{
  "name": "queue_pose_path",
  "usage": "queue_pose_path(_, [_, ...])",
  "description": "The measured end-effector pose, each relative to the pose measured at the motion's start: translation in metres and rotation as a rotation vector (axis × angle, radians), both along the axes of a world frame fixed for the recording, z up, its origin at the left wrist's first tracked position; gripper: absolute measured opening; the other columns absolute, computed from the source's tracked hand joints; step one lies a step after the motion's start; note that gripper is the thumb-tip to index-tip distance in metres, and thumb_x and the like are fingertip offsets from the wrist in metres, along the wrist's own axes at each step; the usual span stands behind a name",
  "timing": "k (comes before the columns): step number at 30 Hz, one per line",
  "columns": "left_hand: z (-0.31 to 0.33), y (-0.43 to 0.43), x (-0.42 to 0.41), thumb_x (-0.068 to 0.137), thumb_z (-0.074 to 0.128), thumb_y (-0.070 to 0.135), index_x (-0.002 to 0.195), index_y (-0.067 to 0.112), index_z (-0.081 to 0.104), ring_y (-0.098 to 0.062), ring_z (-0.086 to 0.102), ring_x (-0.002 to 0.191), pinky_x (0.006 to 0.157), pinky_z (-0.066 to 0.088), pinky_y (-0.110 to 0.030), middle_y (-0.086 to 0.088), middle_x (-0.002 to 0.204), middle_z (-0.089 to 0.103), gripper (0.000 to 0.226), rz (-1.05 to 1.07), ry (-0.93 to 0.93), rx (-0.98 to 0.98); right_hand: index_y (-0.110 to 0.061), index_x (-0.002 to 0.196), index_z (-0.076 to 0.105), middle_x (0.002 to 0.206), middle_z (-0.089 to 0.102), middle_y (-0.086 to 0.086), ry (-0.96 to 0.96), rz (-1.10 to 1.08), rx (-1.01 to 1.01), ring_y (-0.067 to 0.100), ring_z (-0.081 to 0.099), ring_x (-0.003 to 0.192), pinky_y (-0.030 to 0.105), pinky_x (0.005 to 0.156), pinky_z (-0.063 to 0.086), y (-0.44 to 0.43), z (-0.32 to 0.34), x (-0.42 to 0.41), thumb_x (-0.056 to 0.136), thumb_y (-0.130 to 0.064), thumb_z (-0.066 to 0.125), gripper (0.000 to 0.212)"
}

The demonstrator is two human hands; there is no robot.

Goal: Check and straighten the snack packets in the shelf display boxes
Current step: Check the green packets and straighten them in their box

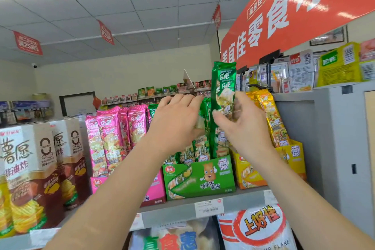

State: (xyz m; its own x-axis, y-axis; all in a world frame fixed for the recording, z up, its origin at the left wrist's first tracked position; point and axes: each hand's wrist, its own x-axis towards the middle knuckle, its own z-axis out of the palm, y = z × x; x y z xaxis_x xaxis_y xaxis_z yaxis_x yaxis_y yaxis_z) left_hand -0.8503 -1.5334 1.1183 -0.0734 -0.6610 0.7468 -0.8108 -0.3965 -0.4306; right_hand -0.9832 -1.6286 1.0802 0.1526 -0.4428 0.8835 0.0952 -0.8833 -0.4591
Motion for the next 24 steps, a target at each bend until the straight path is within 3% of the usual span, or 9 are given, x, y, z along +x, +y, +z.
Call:
queue_pose_path(3, [0.001, -0.001, 0.000, 0.078, 0.065, 0.063, 0.148, 0.020, 0.032, -0.022, 0.041, 0.133, 0.112, 0.026, -0.042, 0.002, 0.143, 0.048, 0.088, -0.010, -0.002, 0.021, -0.023, 0.099, 0.057, 0.083, 0.067, -0.008, -0.209, 0.091, 0.016, 0.011, 0.064, 0.074, 0.039, 0.070, 0.054, 0.005, 0.028, -0.015, 0.082, -0.030, 0.065, 0.020])
queue_pose_path(6, [0.000, 0.002, -0.002, 0.082, 0.062, 0.059, 0.150, 0.021, 0.030, -0.020, 0.036, 0.138, 0.117, 0.018, -0.043, 0.003, 0.148, 0.044, 0.084, -0.025, 0.011, 0.039, -0.020, 0.102, 0.060, 0.093, 0.069, 0.001, -0.364, 0.231, 0.110, 0.014, 0.065, 0.085, 0.042, 0.082, 0.053, 0.005, 0.044, -0.036, 0.084, -0.024, 0.059, 0.018])
queue_pose_path(9, [-0.003, 0.009, -0.007, 0.092, 0.054, 0.044, 0.151, 0.020, 0.029, -0.018, 0.026, 0.145, 0.121, 0.007, -0.046, 0.002, 0.155, 0.036, 0.069, -0.062, 0.013, 0.007, -0.018, 0.106, 0.061, 0.088, 0.068, 0.013, -0.389, 0.601, 0.428, 0.025, 0.070, 0.083, 0.045, 0.072, 0.057, 0.005, 0.035, -0.055, 0.095, -0.020, 0.046, 0.019])
queue_pose_path(11, [-0.008, 0.017, -0.019, 0.094, 0.054, 0.032, 0.144, 0.017, 0.044, -0.022, 0.036, 0.140, 0.120, 0.015, -0.044, -0.001, 0.148, 0.047, 0.053, -0.150, 0.042, -0.076, -0.013, 0.112, 0.061, 0.089, 0.072, 0.014, -0.369, 0.810, 0.631, 0.027, 0.072, 0.084, 0.038, 0.067, 0.060, 0.012, 0.018, -0.062, 0.100, -0.019, 0.040, 0.026])
queue_pose_path(14, [-0.032, 0.037, -0.051, 0.091, 0.052, 0.028, 0.117, 0.021, 0.067, -0.020, 0.061, 0.104, 0.095, 0.048, -0.041, 0.003, 0.109, 0.069, 0.031, -0.404, 0.338, -0.249, -0.005, 0.108, 0.065, 0.091, 0.072, 0.016, -0.319, 0.900, 0.733, 0.023, 0.069, 0.078, 0.034, 0.066, 0.059, 0.025, -0.008, -0.064, 0.099, -0.019, 0.035, 0.034])
queue_pose_path(16, [-0.062, 0.050, -0.076, 0.090, 0.047, 0.043, 0.104, 0.035, 0.064, -0.006, 0.061, 0.083, 0.076, 0.053, -0.036, 0.016, 0.088, 0.067, 0.024, -0.555, 0.604, -0.202, -0.001, 0.105, 0.066, 0.085, 0.071, 0.015, -0.322, 0.919, 0.779, 0.021, 0.065, 0.070, 0.033, 0.062, 0.056, 0.034, -0.021, -0.061, 0.096, -0.022, 0.035, 0.038])
queue_pose_path(19, [-0.111, 0.056, -0.101, 0.079, 0.045, 0.068, 0.109, 0.045, 0.047, -0.003, 0.064, 0.072, 0.068, 0.055, -0.033, 0.022, 0.085, 0.068, 0.038, -0.662, 0.935, -0.064, 0.001, 0.091, 0.069, 0.073, 0.067, 0.014, -0.356, 1.001, 0.874, 0.020, 0.062, 0.059, 0.027, 0.053, 0.054, 0.049, -0.036, -0.056, 0.093, -0.029, 0.037, 0.044])
queue_pose_path(21, [-0.135, 0.056, -0.108, 0.071, 0.054, 0.069, 0.111, 0.054, 0.044, -0.012, 0.070, 0.074, 0.073, 0.058, -0.040, 0.020, 0.090, 0.073, 0.044, -0.740, 1.172, -0.048, -0.002, 0.092, 0.070, 0.073, 0.068, 0.014, -0.347, 0.994, 0.893, 0.019, 0.063, 0.059, 0.026, 0.051, 0.053, 0.055, -0.045, -0.053, 0.093, -0.031, 0.038, 0.044])
queue_pose_path(24, [-0.150, 0.057, -0.110, 0.063, 0.066, 0.060, 0.108, 0.058, 0.050, -0.018, 0.071, 0.069, 0.070, 0.059, -0.045, 0.013, 0.086, 0.075, 0.048, -0.790, 1.292, -0.206, -0.015, 0.098, 0.070, 0.089, 0.069, 0.006, -0.326, 0.804, 0.856, 0.018, 0.064, 0.079, 0.034, 0.069, 0.055, 0.057, -0.059, -0.045, 0.090, -0.038, 0.046, 0.034])
